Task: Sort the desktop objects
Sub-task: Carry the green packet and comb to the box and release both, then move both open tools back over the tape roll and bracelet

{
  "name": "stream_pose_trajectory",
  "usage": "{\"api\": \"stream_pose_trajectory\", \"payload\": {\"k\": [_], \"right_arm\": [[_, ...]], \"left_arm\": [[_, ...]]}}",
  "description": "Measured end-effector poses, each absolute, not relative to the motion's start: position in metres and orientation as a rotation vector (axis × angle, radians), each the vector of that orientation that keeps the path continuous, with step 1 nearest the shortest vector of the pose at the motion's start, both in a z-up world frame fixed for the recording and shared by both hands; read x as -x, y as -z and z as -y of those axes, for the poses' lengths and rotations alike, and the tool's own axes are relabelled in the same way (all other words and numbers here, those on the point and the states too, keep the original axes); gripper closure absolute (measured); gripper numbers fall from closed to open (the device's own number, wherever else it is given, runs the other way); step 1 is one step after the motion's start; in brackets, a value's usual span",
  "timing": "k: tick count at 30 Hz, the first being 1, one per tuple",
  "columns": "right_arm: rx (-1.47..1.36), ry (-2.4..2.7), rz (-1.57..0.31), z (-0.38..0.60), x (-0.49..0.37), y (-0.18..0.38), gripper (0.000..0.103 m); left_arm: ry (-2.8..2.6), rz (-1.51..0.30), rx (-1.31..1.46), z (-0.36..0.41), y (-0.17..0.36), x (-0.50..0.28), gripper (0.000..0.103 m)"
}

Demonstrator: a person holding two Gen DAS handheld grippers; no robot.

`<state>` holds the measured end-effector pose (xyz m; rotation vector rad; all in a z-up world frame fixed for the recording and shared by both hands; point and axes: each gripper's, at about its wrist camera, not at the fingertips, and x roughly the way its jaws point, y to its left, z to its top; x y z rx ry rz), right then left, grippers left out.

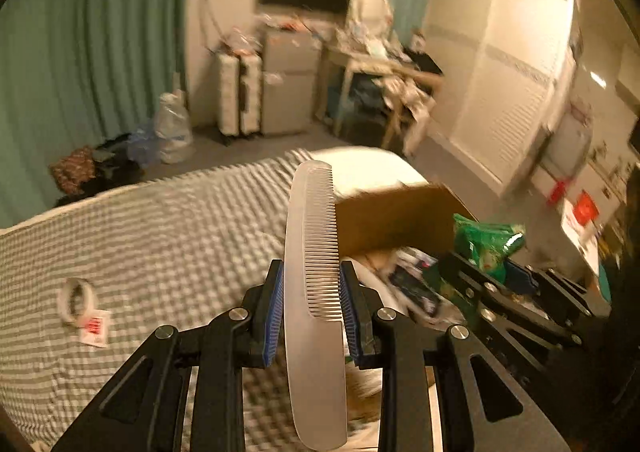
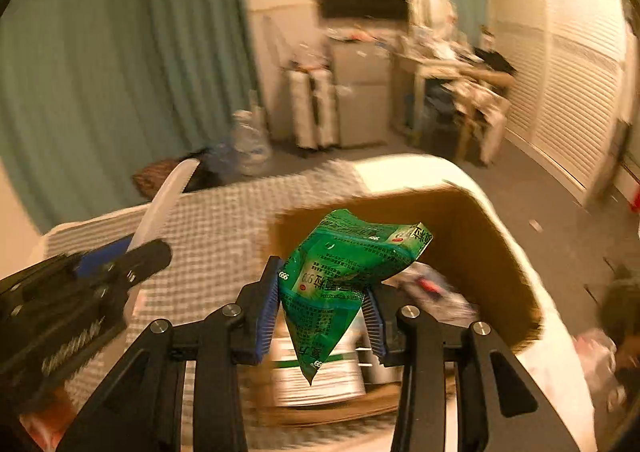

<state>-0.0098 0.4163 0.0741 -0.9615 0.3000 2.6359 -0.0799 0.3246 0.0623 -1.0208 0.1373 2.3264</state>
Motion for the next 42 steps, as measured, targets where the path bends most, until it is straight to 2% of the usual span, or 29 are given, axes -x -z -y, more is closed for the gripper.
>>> {"api": "stream_pose_trajectory", "payload": {"k": [4, 6, 7, 8, 9, 10, 14, 17, 24, 27, 33, 36, 42], "right_arm": [[1.006, -2.536, -0.34, -0.463, 0.011, -0.057, 0.064], [1.035, -2.515, -0.351, -0.484, 0.011, -0.051, 0.063], [1.034, -2.507, -0.36, -0.489, 0.011, -0.05, 0.051], [1.021, -2.489, -0.38, -0.494, 0.01, -0.048, 0.031], [1.004, -2.472, -0.402, -0.499, 0.01, -0.047, 0.028], [0.969, -2.431, -0.424, -0.506, 0.005, -0.048, 0.026], [0.909, -2.407, -0.55, -0.516, -0.01, -0.05, 0.023], [0.865, -2.433, -0.554, -0.507, -0.017, -0.058, 0.023], [0.728, -2.562, -0.543, -0.455, -0.027, -0.072, 0.02], [0.668, -2.645, -0.496, -0.418, -0.024, -0.071, 0.02], [0.693, -2.847, -0.412, -0.324, 0.002, -0.048, 0.01], [0.763, -2.947, -0.359, -0.28, 0.022, -0.025, 0.009], [0.936, -3.021, -0.195, -0.215, 0.059, 0.042, 0.008]], "left_arm": [[-2.261, -0.147, 1.079, -0.35, -0.045, 0.083, 0.076], [-2.2, -0.169, 1.127, -0.361, -0.036, 0.091, 0.07], [-2.183, -0.18, 1.146, -0.366, -0.032, 0.092, 0.053], [-2.183, -0.198, 1.171, -0.368, -0.029, 0.091, 0.042], [-2.193, -0.21, 1.198, -0.368, -0.026, 0.092, 0.018], [-2.203, -0.195, 1.212, -0.364, -0.026, 0.094, 0.007], [-2.234, -0.109, 1.215, -0.332, -0.034, 0.105, 0.007], [-2.287, -0.083, 1.205, -0.303, -0.044, 0.115, 0.007], [-2.563, -0.088, 1.162, -0.179, -0.048, 0.127, 0.003], [-2.667, -0.066, 1.197, -0.109, -0.032, 0.133, 0.002], [-2.754, 0.016, 1.314, -0.011, 0.019, 0.131, 0.002], [-2.771, 0.009, 1.356, 0.013, 0.051, 0.132, 0.002], [-2.759, 0.026, 1.316, 0.011, 0.103, 0.152, 0.002]]}}
